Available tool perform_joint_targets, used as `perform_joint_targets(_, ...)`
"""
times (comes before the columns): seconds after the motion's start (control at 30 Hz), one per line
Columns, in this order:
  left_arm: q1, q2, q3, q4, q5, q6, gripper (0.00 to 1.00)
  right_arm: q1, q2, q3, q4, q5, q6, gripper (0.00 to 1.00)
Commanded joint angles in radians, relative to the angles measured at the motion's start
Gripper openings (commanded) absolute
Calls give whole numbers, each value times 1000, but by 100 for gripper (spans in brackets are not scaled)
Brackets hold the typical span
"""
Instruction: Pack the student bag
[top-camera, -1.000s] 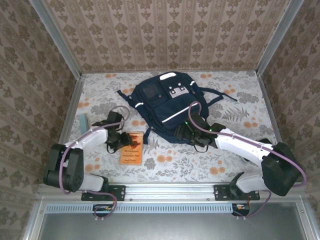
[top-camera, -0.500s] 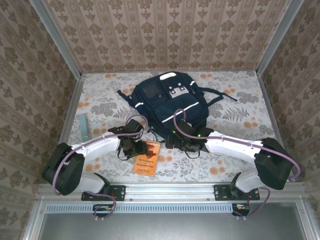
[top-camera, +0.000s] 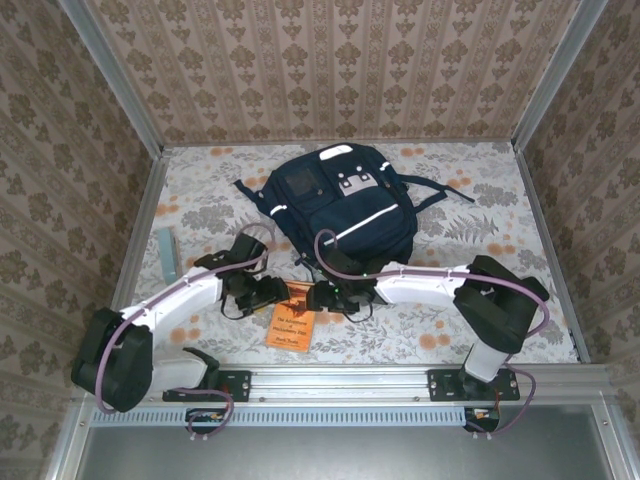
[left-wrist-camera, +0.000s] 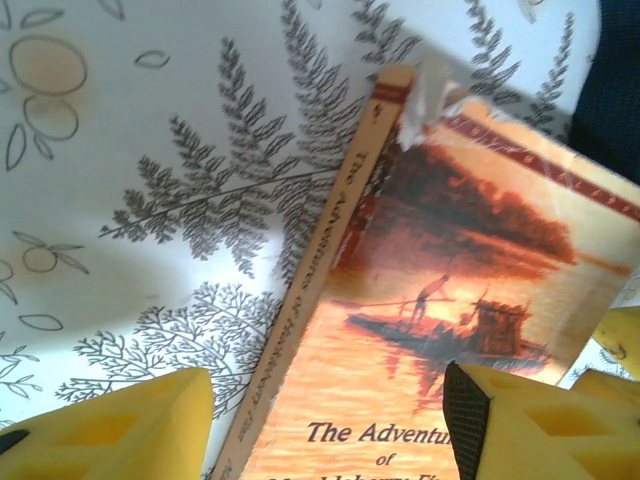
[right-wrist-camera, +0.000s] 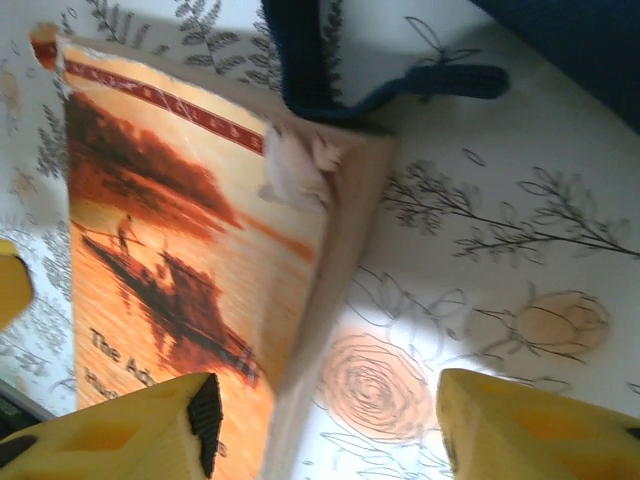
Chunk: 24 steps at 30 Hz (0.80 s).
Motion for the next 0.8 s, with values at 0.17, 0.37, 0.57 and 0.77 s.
perform_joint_targets(0.17, 12, 40, -47, 45, 110, 47, 62, 6, 92, 58, -77, -2, -4, 36)
perform_joint_targets(0.37, 12, 84, -55, 103, 201, 82, 63, 3, 126, 77, -163, 64, -10, 25)
perform_joint_targets(0.57, 12, 103, -63, 153, 276, 99, 68, -10, 155, 63, -182, 81, -9, 20)
perform_joint_targets(0.77, 8, 126, -36, 169, 306, 119, 75, -22, 158, 35, -110, 33, 11, 20)
